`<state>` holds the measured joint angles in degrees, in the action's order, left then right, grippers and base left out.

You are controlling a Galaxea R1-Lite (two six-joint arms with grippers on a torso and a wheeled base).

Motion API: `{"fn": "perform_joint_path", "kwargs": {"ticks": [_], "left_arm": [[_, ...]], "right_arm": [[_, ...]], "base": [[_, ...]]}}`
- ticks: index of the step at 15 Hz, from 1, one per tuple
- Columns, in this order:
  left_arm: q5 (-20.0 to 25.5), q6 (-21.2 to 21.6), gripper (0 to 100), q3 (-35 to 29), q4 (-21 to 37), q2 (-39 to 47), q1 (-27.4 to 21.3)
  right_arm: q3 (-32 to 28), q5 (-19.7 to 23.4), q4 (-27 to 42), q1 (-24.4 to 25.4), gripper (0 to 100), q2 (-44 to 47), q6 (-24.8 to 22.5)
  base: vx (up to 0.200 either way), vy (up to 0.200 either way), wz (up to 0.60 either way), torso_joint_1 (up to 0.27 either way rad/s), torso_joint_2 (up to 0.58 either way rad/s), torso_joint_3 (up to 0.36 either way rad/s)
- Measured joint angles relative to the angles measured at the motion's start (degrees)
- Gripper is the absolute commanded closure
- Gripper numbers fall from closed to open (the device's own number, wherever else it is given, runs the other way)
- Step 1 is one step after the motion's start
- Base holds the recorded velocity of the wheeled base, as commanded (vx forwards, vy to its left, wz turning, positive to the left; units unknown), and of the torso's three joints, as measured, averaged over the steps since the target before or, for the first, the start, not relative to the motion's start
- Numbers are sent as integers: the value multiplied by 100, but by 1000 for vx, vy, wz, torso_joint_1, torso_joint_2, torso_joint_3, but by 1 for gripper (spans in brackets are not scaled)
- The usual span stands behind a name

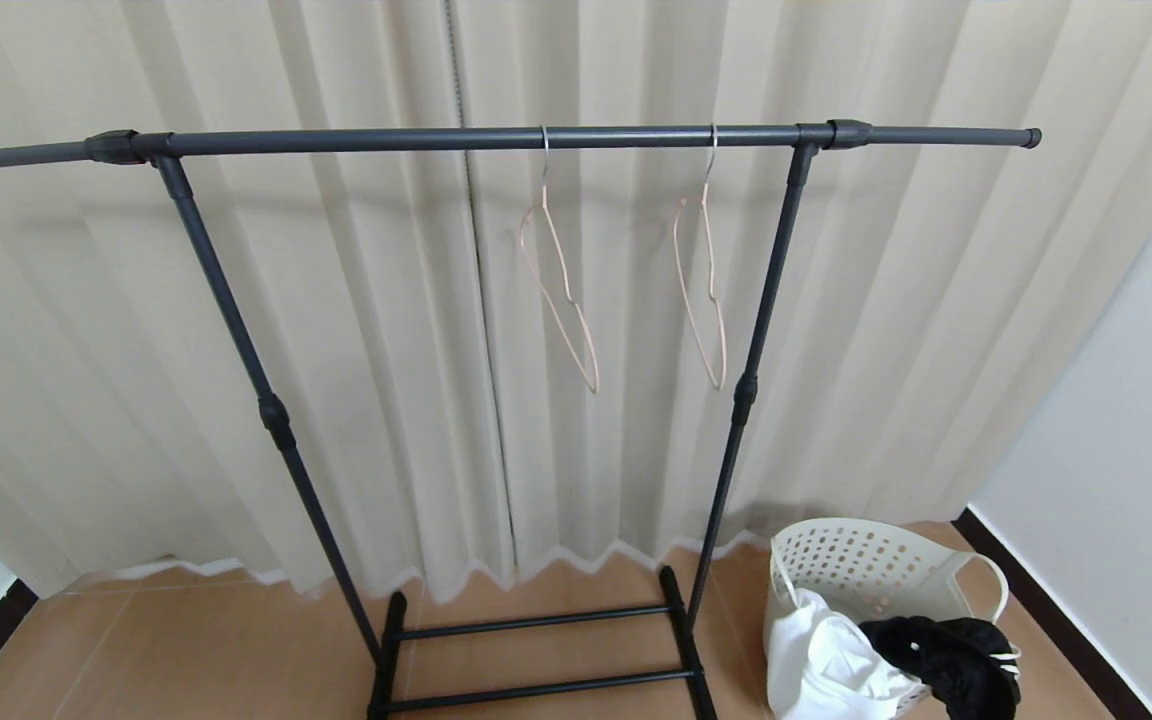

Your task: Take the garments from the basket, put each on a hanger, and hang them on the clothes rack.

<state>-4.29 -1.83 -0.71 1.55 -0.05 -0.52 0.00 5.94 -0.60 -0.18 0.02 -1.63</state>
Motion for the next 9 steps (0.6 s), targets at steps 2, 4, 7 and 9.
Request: {"fn": "perform_joint_path", "kwargs": {"ticks": [2,4,7,9], "left_arm": [[0,0,0,0,0,0,0],[0,0,0,0,-2,0,0],[-2,-2,0,0,0,0,0],[-6,-2,0,0,-2,-2,0]], "right_arm": [[0,0,0,0,0,0,-2],[0,2,0,0,0,0,-2],[0,2,0,0,0,0,-9],[0,5,0,0,0,0,-11]], "base": [[0,0,0,0,0,0],[0,0,0,0,0,0],[0,0,0,0,0,0],[0,0,0,0,0,0]]}}
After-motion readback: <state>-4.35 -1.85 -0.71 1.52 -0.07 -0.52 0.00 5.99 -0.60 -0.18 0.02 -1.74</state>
